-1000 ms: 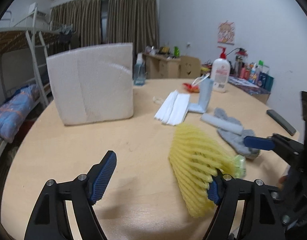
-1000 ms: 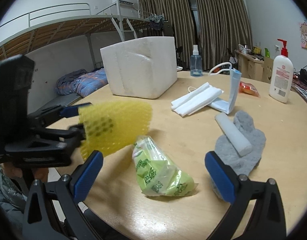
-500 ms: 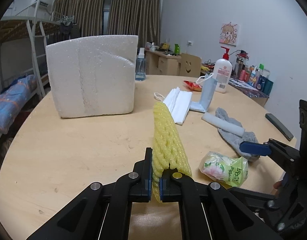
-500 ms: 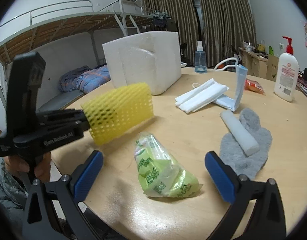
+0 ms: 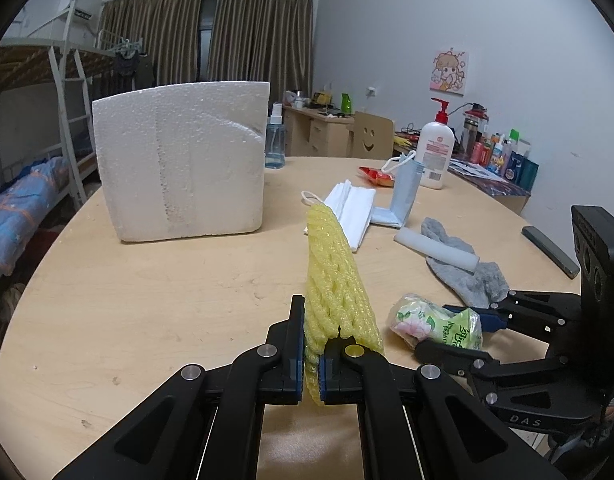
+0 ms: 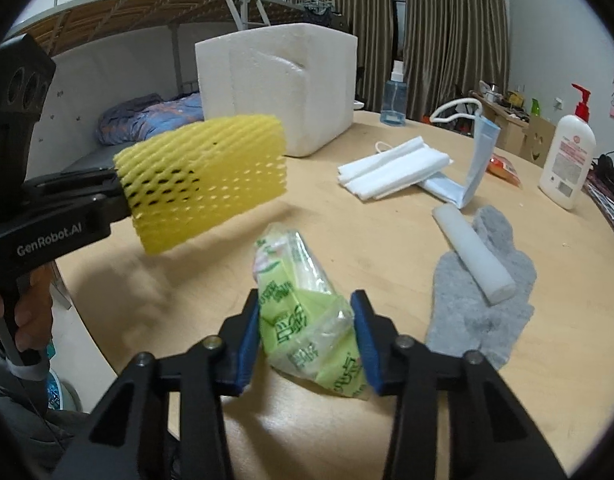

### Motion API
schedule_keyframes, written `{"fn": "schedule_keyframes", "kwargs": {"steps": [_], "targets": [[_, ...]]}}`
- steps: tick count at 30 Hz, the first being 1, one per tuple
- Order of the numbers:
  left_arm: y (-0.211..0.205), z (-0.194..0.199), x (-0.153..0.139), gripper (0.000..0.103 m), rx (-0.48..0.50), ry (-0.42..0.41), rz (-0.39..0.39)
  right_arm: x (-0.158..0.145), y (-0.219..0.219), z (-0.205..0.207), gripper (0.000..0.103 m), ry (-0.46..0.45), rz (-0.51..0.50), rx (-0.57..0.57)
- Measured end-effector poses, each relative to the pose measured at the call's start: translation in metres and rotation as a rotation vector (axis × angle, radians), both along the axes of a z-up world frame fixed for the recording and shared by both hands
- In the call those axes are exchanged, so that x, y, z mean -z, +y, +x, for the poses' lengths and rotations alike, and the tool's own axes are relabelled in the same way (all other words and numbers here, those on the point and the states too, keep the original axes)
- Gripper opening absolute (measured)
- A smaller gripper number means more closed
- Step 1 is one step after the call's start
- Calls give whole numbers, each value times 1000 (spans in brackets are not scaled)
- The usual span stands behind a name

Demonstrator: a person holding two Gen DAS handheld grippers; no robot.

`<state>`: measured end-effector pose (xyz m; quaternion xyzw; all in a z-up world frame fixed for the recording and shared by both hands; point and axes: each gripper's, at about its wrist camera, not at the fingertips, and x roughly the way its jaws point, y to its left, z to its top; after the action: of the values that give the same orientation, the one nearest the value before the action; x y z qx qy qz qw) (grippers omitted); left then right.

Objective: Organize soft objects
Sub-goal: 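Lift the yellow mesh with the left tool while the right tool grasps the green plastic bag, then carry the mesh and the bag in both tools over the white foam box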

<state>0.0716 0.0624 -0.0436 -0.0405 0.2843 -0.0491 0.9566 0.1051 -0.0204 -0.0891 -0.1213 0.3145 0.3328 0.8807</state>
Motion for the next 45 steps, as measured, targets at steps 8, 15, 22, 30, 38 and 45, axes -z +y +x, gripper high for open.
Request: {"fn": "schedule_keyframes", "kwargs": {"steps": [8,15,22,30,38,45], "targets": [[0,-12,-20,5,-7,-54,8,-15,-13,0,35,-18,68,18],[1,-32,-49,5,-37,-141,26,-45,-23,-8,34,-69,180,-6],[1,-50,-71,5,-65,-203,57,-80,-28,-17,34,-156,235,-2],[0,-73,-100,5,-88,-276,90,-108,-26,-30,34,-235,282,-34],[5,-81,-119,5,-126,-306,109,-124,-12,-28,34,-259,308,-65],[22,-68,-135,5,-171,-309,113,-142,7,-16,34,-264,313,-105]]}}
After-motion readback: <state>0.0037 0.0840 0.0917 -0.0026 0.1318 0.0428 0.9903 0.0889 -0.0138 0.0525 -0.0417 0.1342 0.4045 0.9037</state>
